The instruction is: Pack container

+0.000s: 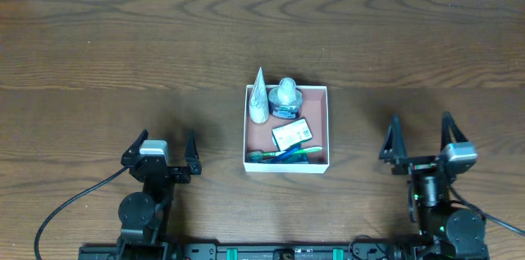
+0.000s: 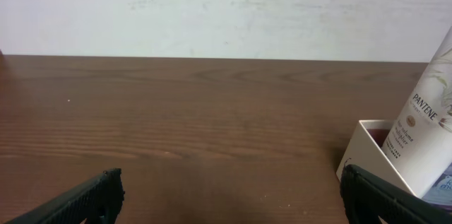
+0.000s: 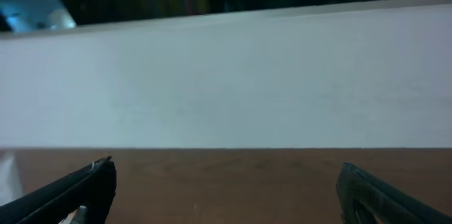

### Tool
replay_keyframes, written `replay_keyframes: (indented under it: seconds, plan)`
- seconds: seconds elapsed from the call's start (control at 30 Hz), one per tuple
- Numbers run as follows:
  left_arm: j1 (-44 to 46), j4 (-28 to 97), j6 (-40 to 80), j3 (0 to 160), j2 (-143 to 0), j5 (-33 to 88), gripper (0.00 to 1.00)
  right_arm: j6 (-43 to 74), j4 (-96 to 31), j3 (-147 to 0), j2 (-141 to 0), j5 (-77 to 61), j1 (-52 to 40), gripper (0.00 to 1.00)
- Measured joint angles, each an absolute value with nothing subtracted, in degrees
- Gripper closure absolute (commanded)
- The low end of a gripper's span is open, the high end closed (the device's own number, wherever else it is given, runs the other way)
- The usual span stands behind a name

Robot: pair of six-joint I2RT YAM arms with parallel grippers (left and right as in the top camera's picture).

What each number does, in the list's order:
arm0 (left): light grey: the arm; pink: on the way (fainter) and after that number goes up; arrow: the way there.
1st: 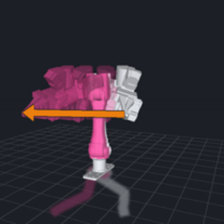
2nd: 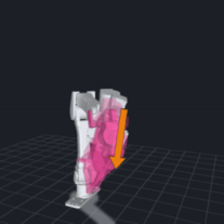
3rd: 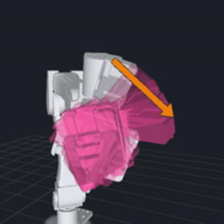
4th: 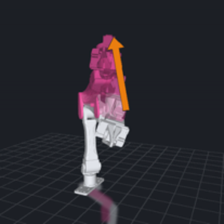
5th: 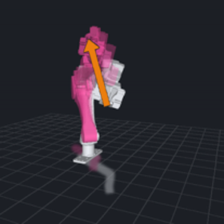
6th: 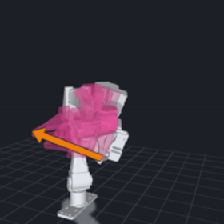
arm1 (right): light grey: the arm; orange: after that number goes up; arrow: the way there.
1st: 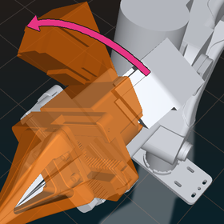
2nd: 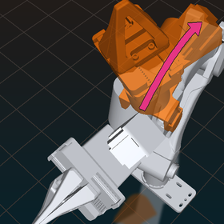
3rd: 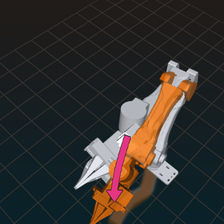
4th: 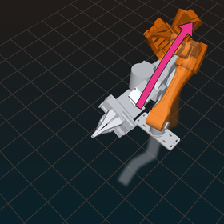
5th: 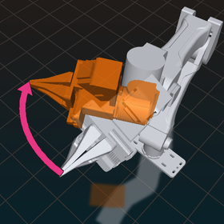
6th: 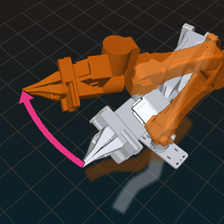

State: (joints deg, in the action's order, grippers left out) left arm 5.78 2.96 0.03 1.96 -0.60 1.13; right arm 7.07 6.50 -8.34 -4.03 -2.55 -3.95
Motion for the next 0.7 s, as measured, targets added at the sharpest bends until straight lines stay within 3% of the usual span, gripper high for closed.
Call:
replay_keyframes:
  seconds: [0.7]
  plan:
    - [5.78,2.98,0.03,1.96,-0.6,1.15,0.02,-0.69,-3.64,-0.43,-0.69,-4.54,-3.95,0.01]
